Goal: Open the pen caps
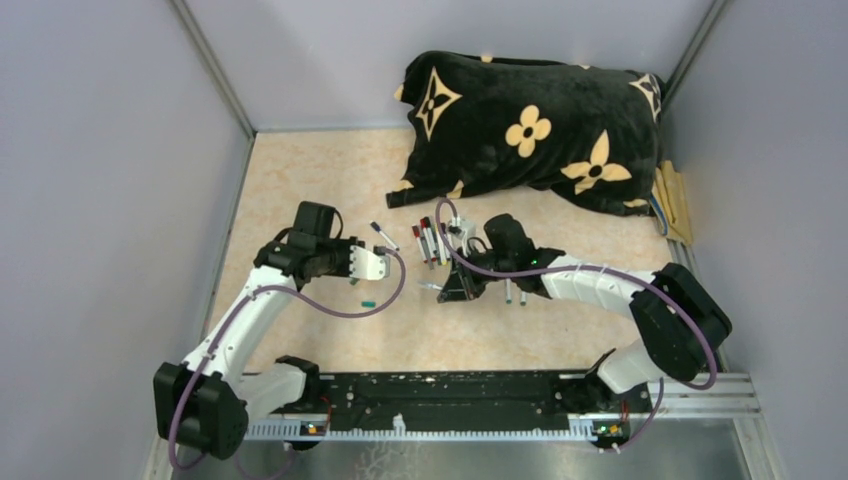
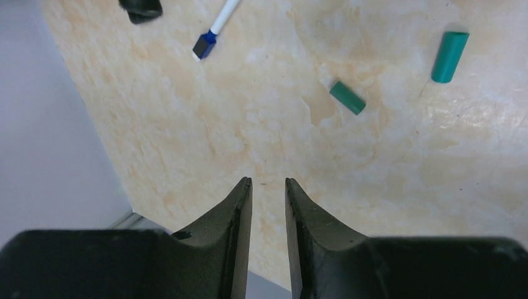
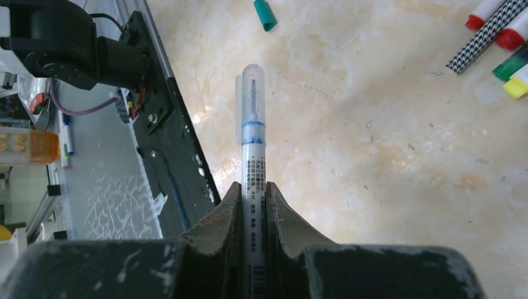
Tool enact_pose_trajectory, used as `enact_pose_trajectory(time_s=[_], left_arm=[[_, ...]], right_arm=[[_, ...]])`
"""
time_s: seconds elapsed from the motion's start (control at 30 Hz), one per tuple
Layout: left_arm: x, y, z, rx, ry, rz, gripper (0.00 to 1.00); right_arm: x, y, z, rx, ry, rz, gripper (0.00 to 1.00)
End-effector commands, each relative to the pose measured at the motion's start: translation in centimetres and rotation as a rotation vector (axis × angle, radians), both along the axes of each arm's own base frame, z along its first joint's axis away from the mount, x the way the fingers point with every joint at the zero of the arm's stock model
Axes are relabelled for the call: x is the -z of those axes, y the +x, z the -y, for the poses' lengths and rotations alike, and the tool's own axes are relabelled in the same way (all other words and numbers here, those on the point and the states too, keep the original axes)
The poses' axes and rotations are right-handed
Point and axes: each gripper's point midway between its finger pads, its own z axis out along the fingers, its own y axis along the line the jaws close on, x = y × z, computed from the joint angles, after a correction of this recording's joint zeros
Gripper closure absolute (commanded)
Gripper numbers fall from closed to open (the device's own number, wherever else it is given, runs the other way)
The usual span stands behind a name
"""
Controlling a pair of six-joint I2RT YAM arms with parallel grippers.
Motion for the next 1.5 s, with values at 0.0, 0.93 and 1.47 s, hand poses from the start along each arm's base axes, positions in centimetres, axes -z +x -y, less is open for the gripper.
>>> enact_pose_trajectory(time_s=[0.0,0.93,1.47], left_arm=[[-0.3,0.2,-1.4,-0.045,0.023,-0.031,0.67],[-4.7,-7.4,10.4,0.291,-0.42,-0.336,0.39],[-3.1,-5.6,8.8,0.232,-0.301,-0.24,1.0]], right_arm=[[-1.6,-0.5,-0.1,-0.022,0.035,0.025,1.0],[-9.0,1.3,-10.0,-0.208,0.33,-0.056,1.0],[-7.9,0.8,-9.0,-0.181,0.35,-0.073,0.89]])
